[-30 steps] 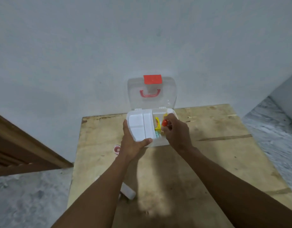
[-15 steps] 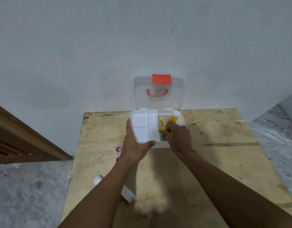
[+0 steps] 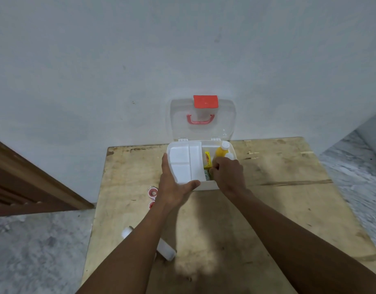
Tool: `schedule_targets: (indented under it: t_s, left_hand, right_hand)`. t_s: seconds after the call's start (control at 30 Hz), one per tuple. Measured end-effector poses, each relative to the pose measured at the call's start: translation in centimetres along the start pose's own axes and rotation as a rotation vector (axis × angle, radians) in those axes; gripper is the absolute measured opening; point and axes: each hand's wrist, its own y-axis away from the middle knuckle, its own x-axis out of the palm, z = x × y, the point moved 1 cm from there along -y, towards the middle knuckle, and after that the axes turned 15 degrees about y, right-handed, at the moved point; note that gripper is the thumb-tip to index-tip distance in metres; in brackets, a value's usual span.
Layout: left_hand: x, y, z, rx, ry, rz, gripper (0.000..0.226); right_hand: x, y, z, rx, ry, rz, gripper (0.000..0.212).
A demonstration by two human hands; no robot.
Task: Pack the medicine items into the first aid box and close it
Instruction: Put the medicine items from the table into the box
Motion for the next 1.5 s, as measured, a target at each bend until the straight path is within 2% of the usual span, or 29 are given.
schedule_targets:
  t_s: [0.3, 0.47, 0.53, 0.6, 0.63, 0.67, 0.77, 0.8, 0.83, 0.93, 1.1, 1.23, 1.4, 1.5]
  left_hand:
    - [0.1, 0.0, -0.1, 0.013, 0.03, 0.021, 0.107]
    - [0.0, -0.1, 0.1, 0.014, 0.036, 0.033, 0.104]
    - [-0.1, 0.0, 0.1, 0.003, 0.049, 0.042, 0.106]
    - [-0.1, 0.1, 0.1, 0.0, 0.054, 0.045, 0.104]
    - [-0.1, 0.1, 0.0, -0.004, 0.055, 0.049, 0.102]
    - [0.0, 0.1, -0.1, -0.001, 0.055, 0.055, 0.099]
    - [0.1, 0.2, -0.4, 0.005, 0.034, 0.058, 0.097]
    - [0.1, 0.2, -0.5, 0.002, 0.033, 0.054, 0.097]
    - [0.1, 0.3, -0.6, -0.006, 0.036, 0.049, 0.099]
    - [0.3, 0.2, -1.0, -0.044, 0.017, 0.032, 0.103]
    - [0.6, 0.1, -1.3, -0.057, -0.032, 0.036, 0.096]
    - [0.6, 0.3, -1.7, -0.097, -0.045, 0.018, 0.098]
    - [0.6, 0.3, -1.6, -0.122, -0.059, 0.004, 0.103]
    - [0.3, 0.1, -1.4, -0.145, -0.046, 0.006, 0.108]
  right_hand:
    - [-0.7, 0.5, -0.4, -0.059, -0.03, -0.033, 0.022]
    - [-2.1, 2.0, -1.8, -0.152, -0.085, -0.253, 0.009]
    - [-2.7, 2.4, -3.3, -0.126, -0.129, -0.346, 0.005]
    - [-3.0, 2.2, -5.3, -0.093, -0.184, -0.361, 0.005]
    - [-3.2, 1.8, -6.3, -0.076, -0.211, -0.32, 0.014]
    - [-3.1, 1.2, -7.4, -0.062, -0.23, -0.235, 0.032]
    - [-2.6, -0.7, -9.5, -0.121, -0.228, 0.149, 0.111]
    - [-2.4, -1.4, -9.7, -0.182, -0.223, 0.224, 0.126]
    - [-2.2, -2.2, -9.8, -0.257, -0.245, 0.26, 0.131]
    - [-1.1, -4.4, -9.6, -0.452, -0.304, 0.271, 0.128]
    - [0.9, -5.8, -8.8, -0.548, -0.5, 0.294, 0.123]
    - [1.9, -5.9, -8.7, -0.547, -0.541, 0.248, 0.12]
    - [3.4, -6.1, -8.6, -0.484, -0.523, 0.27, 0.139]
    - [3.9, -6.3, -8.6, -0.467, -0.511, 0.263, 0.144]
